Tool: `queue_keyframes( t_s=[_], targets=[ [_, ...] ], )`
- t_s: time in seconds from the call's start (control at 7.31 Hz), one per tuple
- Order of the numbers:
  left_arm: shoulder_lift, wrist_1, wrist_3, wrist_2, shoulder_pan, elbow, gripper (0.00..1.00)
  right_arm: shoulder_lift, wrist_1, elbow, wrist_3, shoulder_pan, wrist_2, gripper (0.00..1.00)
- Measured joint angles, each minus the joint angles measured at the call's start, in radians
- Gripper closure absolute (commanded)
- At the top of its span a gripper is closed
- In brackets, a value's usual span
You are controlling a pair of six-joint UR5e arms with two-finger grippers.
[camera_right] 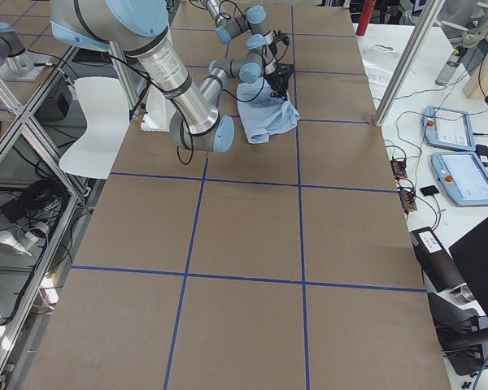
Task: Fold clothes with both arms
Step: 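Lift the near edge with both grippers and fold it toward the collar, then release the folded edge and raise the left gripper away from the shirt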
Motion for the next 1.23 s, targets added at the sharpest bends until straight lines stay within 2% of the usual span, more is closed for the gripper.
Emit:
queue_keyframes(
  t_s=[0.27, 0.68, 0.82, 0.96, 1.09, 1.23],
  targets=[
    [-0.001, -0.037, 0.042, 0.000, -0.020, 0.047, 1.00, 0.002, 0.027, -0.034, -0.022, 0.006, 0.000, 0.79],
    [-0.003, -0.049, 0.074, 0.000, -0.039, 0.065, 1.00, 0.001, 0.030, -0.045, -0.066, 0.032, 0.012, 0.75],
    [-0.004, -0.050, 0.079, 0.000, -0.044, 0.068, 1.00, 0.000, 0.029, -0.045, -0.081, 0.043, 0.020, 0.72],
    [-0.010, -0.051, 0.081, 0.000, -0.048, 0.077, 0.95, -0.002, 0.029, -0.045, -0.091, 0.053, 0.025, 0.64],
    [-0.028, -0.051, 0.082, 0.000, -0.052, 0.103, 0.02, -0.003, 0.029, -0.045, -0.099, 0.057, 0.027, 0.35],
    [-0.050, -0.055, 0.094, 0.000, -0.059, 0.139, 0.00, -0.003, 0.030, -0.045, -0.119, 0.060, 0.030, 0.00]
  ],
)
